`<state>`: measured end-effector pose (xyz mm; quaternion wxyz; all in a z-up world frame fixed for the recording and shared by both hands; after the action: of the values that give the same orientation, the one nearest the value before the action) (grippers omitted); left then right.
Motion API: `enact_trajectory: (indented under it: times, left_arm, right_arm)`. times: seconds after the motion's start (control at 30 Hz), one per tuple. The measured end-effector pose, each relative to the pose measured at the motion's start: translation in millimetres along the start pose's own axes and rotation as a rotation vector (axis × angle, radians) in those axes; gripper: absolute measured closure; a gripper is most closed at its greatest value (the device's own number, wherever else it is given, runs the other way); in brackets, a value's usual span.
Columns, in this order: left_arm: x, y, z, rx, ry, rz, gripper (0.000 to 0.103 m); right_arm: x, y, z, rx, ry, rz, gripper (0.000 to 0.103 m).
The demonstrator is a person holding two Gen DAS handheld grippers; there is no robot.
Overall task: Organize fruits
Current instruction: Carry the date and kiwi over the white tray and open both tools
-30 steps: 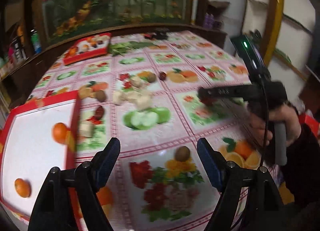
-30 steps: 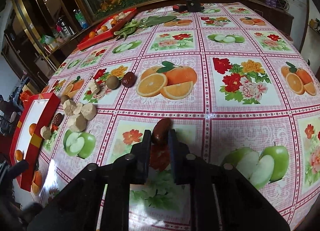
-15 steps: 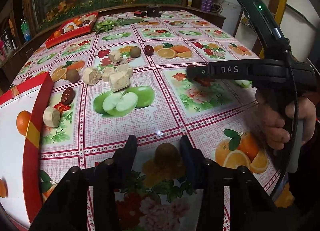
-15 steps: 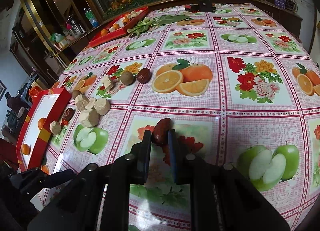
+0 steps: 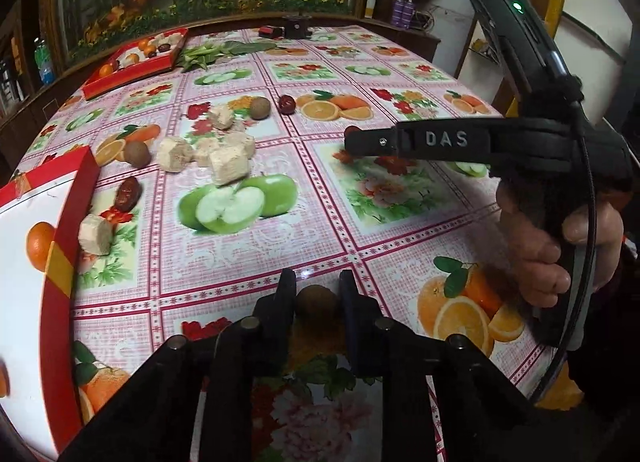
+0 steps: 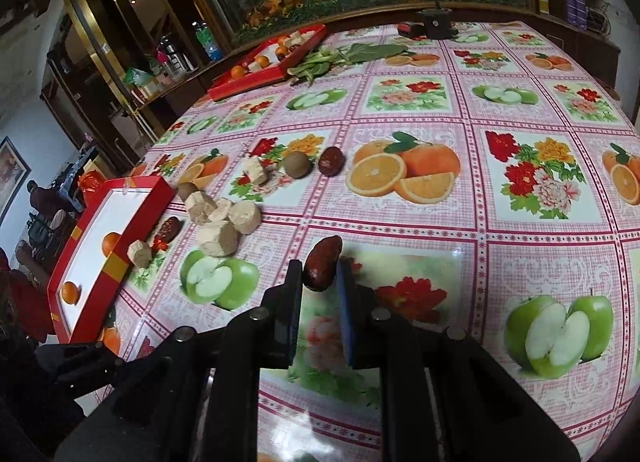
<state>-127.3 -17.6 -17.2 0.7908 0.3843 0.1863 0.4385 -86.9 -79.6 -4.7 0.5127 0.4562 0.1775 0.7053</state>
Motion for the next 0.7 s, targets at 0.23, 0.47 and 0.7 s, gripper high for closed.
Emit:
enact_trajectory:
  times: [0.23,0.47,0.7]
  left_arm:
    - [38.8,47.0,-2.0,-0.074,0.07,0.151,0.082]
    - [103.0,95.6,-31.4,-0.107,0.228,0.293,0.082]
    - [171.7,117.7,-60.7,-0.109,0.362,0.445,0.082]
  right_arm:
    - [60.1,-2.5,-15.1,-0.004,0.131,0.075,0.084]
    - [152.0,-13.8,-39.2,0.037,0.284,0.185,0.084]
    - [230.7,-33.0,-73.4,0.108,0.405,0.263,0.084]
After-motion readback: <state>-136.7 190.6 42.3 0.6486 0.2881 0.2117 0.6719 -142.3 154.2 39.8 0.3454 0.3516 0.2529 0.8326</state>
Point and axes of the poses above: each gripper's, at about its wrist camera, not at the fingertips, and y roughly against the way its jaws point, x to its left, z to its top, the point moved 5 cm from there along -y, roughly the way its jaws point, and after that the axes turned 14 degrees about -y, right-handed, at the moved point
